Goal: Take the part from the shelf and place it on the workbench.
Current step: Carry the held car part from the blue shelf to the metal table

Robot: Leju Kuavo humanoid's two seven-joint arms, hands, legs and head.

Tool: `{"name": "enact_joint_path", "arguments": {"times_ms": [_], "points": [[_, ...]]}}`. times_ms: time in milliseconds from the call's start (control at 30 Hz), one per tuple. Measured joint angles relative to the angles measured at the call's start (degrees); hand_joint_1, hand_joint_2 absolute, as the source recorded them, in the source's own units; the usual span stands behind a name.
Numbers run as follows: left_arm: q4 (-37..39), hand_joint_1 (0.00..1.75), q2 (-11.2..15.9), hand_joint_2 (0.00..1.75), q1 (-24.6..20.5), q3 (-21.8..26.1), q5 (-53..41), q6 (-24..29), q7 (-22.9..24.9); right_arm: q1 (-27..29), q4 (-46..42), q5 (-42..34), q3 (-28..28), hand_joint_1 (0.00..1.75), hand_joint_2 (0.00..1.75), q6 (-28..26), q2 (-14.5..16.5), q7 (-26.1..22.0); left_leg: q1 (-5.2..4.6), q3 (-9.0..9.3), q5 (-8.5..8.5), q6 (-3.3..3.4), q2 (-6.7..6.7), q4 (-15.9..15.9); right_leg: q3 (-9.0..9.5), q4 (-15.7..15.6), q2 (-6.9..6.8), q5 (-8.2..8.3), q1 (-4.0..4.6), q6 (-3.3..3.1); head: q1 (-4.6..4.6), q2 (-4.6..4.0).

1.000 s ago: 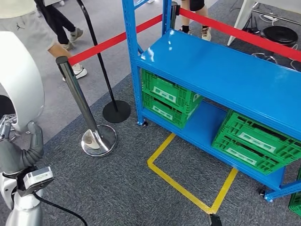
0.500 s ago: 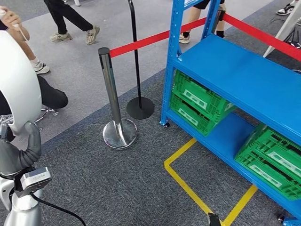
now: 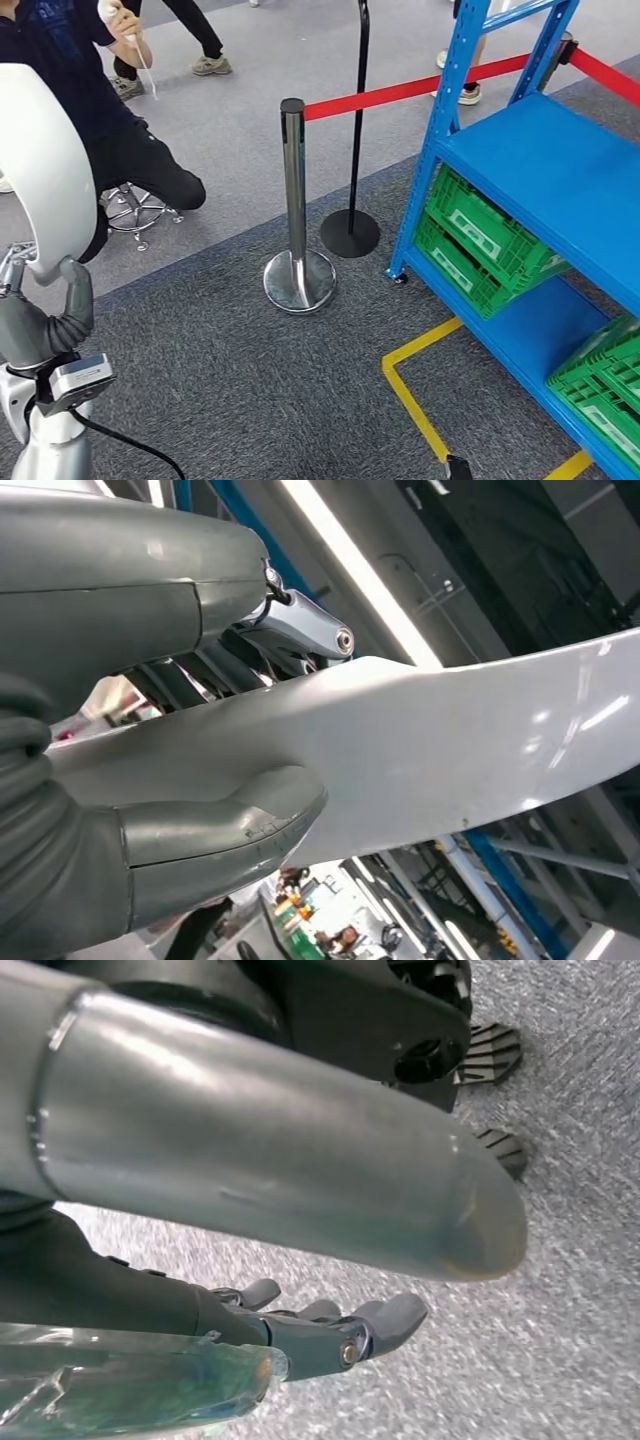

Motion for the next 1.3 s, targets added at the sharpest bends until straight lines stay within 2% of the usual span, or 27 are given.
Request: {"name": "enact_joint_path", "arguments": {"times_ms": [67, 100, 167, 200, 233, 267, 333, 400, 467, 533, 567, 633, 667, 700, 733, 767, 833, 900, 967, 1000, 1067, 1100, 1133, 1167, 1200, 1233, 1300], "points": [[-0.01, 1.75, 0.03, 1.75, -0.17, -0.02, 0.01, 0.03, 0.0, -0.06, -0.01, 0.0, 0.01, 0.0, 0.0, 0.02, 0.03, -0.03, -0.21, -1.82, -2.27, -0.51, 3.47, 3.66, 0.34, -0.41, -1.6, 0.16, -0.06, -0.53, -0.29, 0.0], [0.01, 1.75, 0.03, 1.75, -0.26, -0.04, 0.04, 0.02, 0.0, -0.03, -0.02, -0.02, 0.01, 0.0, 0.0, 0.04, 0.03, -0.04, -0.26, -3.58, -4.1, -0.77, 5.21, 7.24, 0.41, -0.45, -2.43, 0.12, 0.03, -0.69, -0.44, 0.0], [0.05, 1.75, 0.04, 1.75, -0.25, -0.08, 0.22, -0.19, 0.0, 0.15, -0.02, -0.08, 0.01, 0.0, 0.0, 0.07, 0.02, -0.02, -0.06, -6.97, -6.69, -1.12, 6.38, 14.08, 0.43, -0.45, -4.16, 0.0, 0.13, -0.84, -0.49, 0.0], [0.08, 1.75, 0.07, 1.75, -0.21, -0.07, 0.36, -0.34, 0.02, 0.23, -0.02, -0.12, 0.01, 0.0, 0.0, 0.07, 0.01, -0.01, 0.04, -7.58, -6.63, -1.23, 6.56, 15.35, 0.45, -0.45, -5.04, -0.06, 0.14, -0.83, -0.5, 0.0], [0.09, 1.75, 0.09, 1.75, -0.2, -0.05, 0.47, -0.5, 0.04, 0.27, -0.02, -0.16, 0.01, 0.0, 0.0, 0.08, 0.01, -0.01, 0.12, -7.0, -5.52, -1.3, 6.72, 14.33, 0.51, -0.44, -5.84, -0.13, 0.13, -0.76, -0.5, 0.0], [0.1, 1.75, 0.09, 1.75, -0.19, -0.04, 0.54, -0.6, 0.07, 0.26, -0.02, -0.19, 0.01, 0.0, 0.0, 0.1, 0.01, -0.01, 0.18, -5.35, -3.76, -1.33, 7.14, 11.38, 0.63, -0.44, -6.57, -0.23, 0.11, -0.62, -0.5, 0.0], [0.1, 1.75, 0.08, 1.75, -0.26, -0.05, 0.57, -0.69, 0.09, 0.16, -0.03, -0.23, 0.01, 0.0, 0.0, 0.19, 0.01, -0.01, 0.08, -1.09, -0.91, -1.17, 9.37, 3.82, 0.9, -0.35, -7.72, -0.61, 0.33, -0.1, -0.54, 0.0], [0.1, 1.75, 0.04, 1.75, -0.31, -0.07, 0.63, -0.68, 0.09, 0.1, -0.06, -0.27, 0.02, 0.0, 0.0, 0.23, -0.01, 0.01, -0.25, 0.94, -0.31, -0.41, 10.57, 0.02, 1.21, -0.38, -8.63, -1.0, 0.67, 0.51, -0.41, 0.0], [0.08, 1.75, 0.07, 1.75, -0.27, -0.01, 0.83, -0.61, 0.08, 0.08, -0.08, -0.31, 0.03, 0.0, 0.0, 0.24, -0.01, 0.04, -0.45, 0.93, -0.37, 0.59, 9.37, -0.27, 1.63, -0.63, -9.57, -1.22, 0.65, 1.07, -0.26, 0.0], [0.01, 1.75, 0.07, 1.75, -0.27, 0.05, 1.01, -0.47, -0.03, 0.0, -0.08, -0.32, 0.05, 0.0, 0.0, 0.32, 0.0, 0.08, -0.33, 0.99, -0.25, 1.34, 8.1, -0.4, 1.12, 0.83, -8.25, -2.46, 0.4, 1.59, -0.05, 0.0], [-0.03, 1.75, 0.01, 1.75, -0.29, 0.04, 1.07, -0.41, -0.11, -0.03, -0.07, -0.33, 0.07, 0.0, 0.0, 0.37, 0.01, 0.1, -0.23, 1.04, -0.18, 1.69, 7.54, -0.46, -0.1, 3.4, -6.86, -3.93, 0.32, 1.73, 0.12, 0.0], [-0.05, 1.75, -0.05, 1.75, -0.29, 0.03, 1.13, -0.35, -0.22, 0.06, -0.07, -0.37, 0.1, 0.0, 0.0, 0.44, 0.01, 0.1, -0.29, 1.03, -0.22, 2.14, 6.34, -0.46, -4.1, 11.49, -4.44, -7.51, 0.3, 1.72, 0.38, 0.0], [-0.05, 1.75, -0.06, 1.75, -0.22, 0.03, 1.17, -0.36, -0.25, 0.21, -0.07, -0.4, 0.11, 0.0, 0.0, 0.45, 0.01, 0.1, -0.37, 1.04, -0.24, 2.25, 5.64, -0.45, -6.05, 15.02, -4.02, -8.54, 0.33, 1.65, 0.42, 0.0], [-0.05, 1.75, -0.06, 1.75, -0.15, 0.03, 1.21, -0.38, -0.27, 0.36, -0.07, -0.41, 0.12, 0.0, 0.0, 0.48, 0.01, 0.1, -0.43, 1.05, -0.25, 2.29, 4.82, -0.43, -7.23, 16.71, -3.83, -8.49, 0.36, 1.55, 0.42, 0.0], [-0.05, 1.75, -0.06, 1.75, -0.08, 0.03, 1.27, -0.42, -0.28, 0.47, -0.07, -0.41, 0.14, 0.0, 0.0, 0.49, 0.01, 0.1, -0.47, 1.09, -0.25, 2.3, 3.99, -0.41, -7.37, 16.14, -3.68, -7.31, 0.38, 1.38, 0.41, 0.0], [-0.05, 1.75, -0.06, 1.75, -0.02, 0.03, 1.32, -0.45, -0.29, 0.53, -0.06, -0.41, 0.16, 0.0, 0.0, 0.5, 0.01, 0.09, -0.48, 1.16, -0.24, 2.28, 3.12, -0.39, -6.33, 13.23, -3.29, -5.16, 0.38, 1.17, 0.42, 0.0], [-0.06, 1.75, -0.05, 1.75, 0.07, 0.03, 1.38, -0.48, -0.32, 0.55, -0.07, -0.4, 0.22, 0.0, 0.0, 0.51, 0.01, 0.04, -0.5, 1.2, -0.26, 2.07, 1.62, -0.25, -2.87, 5.01, -0.64, -1.12, 0.15, 0.78, 0.4, 0.0], [-0.09, 1.75, -0.04, 1.75, 0.22, 0.03, 1.44, -0.46, -0.37, 0.57, -0.08, -0.38, 0.27, 0.0, 0.0, 0.51, 0.01, 0.0, -0.4, 0.92, -0.12, 1.48, 0.37, -0.19, -0.7, 0.59, 1.51, 0.15, 0.0, 0.64, 0.36, 0.0], [-0.18, 1.75, -0.01, 1.75, 0.6, 0.05, 1.52, -0.45, -0.39, 0.58, -0.08, -0.37, 0.32, 0.0, 0.0, 0.51, 0.03, -0.01, -0.1, 0.58, 0.21, 0.67, -0.76, -0.37, -0.25, 0.16, 0.87, 0.15, 0.16, 0.35, 0.34, 0.0], [-0.26, 1.75, 0.02, 1.75, 0.82, 0.07, 1.54, -0.44, -0.4, 0.57, -0.08, -0.35, 0.34, 0.0, 0.0, 0.51, 0.05, -0.01, -0.07, 0.43, 0.14, 0.36, -0.26, -0.27, -0.14, -0.03, 0.23, 0.31, 0.19, 0.03, 0.32, 0.0], [-0.36, 1.75, 0.07, 1.75, 0.99, 0.06, 1.55, -0.41, -0.42, 0.59, -0.08, -0.33, 0.36, 0.0, 0.0, 0.51, 0.09, -0.05, -0.27, -0.9, -1.71, -0.1, 2.75, 2.44, 0.18, -0.57, -1.29, 0.59, 0.14, -0.65, 0.07, -0.01], [-0.38, 1.75, 0.07, 1.75, 1.04, 0.04, 1.55, -0.39, -0.44, 0.64, -0.08, -0.31, 0.36, 0.0, 0.0, 0.51, 0.09, -0.07, -0.36, -2.38, -3.54, -0.26, 4.67, 5.65, 0.27, -0.7, -2.1, 0.6, 0.21, -0.86, -0.05, -0.01], [-0.38, 1.75, 0.06, 1.75, 1.11, 0.03, 1.55, -0.38, -0.44, 0.73, -0.08, -0.31, 0.36, 0.0, 0.0, 0.51, 0.08, -0.09, -0.34, -4.31, -5.55, -0.46, 5.75, 9.71, 0.3, -0.74, -2.96, 0.56, 0.26, -1.01, -0.15, -0.01], [-0.38, 1.75, 0.06, 1.75, 1.26, 0.02, 1.56, -0.37, -0.44, 0.82, -0.08, -0.29, 0.36, 0.0, 0.0, 0.5, 0.08, -0.09, -0.27, -6.12, -7.07, -0.65, 6.22, 13.49, 0.31, -0.74, -3.86, 0.5, 0.3, -1.07, -0.16, -0.01], [-0.38, 1.75, 0.07, 1.75, 1.44, 0.03, 1.59, -0.34, -0.45, 0.88, -0.08, -0.28, 0.36, 0.0, 0.0, 0.5, 0.07, -0.09, -0.19, -7.2, -7.63, -0.79, 6.42, 15.81, 0.32, -0.74, -4.72, 0.43, 0.31, -1.09, -0.18, 0.0], [-0.39, 1.75, 0.09, 1.75, 1.6, 0.04, 1.62, -0.32, -0.45, 0.9, -0.08, -0.28, 0.36, 0.0, 0.0, 0.49, 0.07, -0.09, -0.11, -7.18, -7.08, -0.89, 6.54, 15.93, 0.36, -0.73, -5.56, 0.37, 0.3, -1.06, -0.18, 0.0], [-0.52, 1.75, 0.09, 1.75, 1.75, 0.05, 1.66, -0.3, -0.49, 0.84, -0.08, -0.26, 0.36, 0.0, 0.0, 0.49, 0.08, -0.09, -0.01, -3.76, -3.67, -0.99, 7.76, 9.84, 0.6, -0.72, -7.02, 0.16, 0.26, -0.82, -0.19, 0.0]]}}
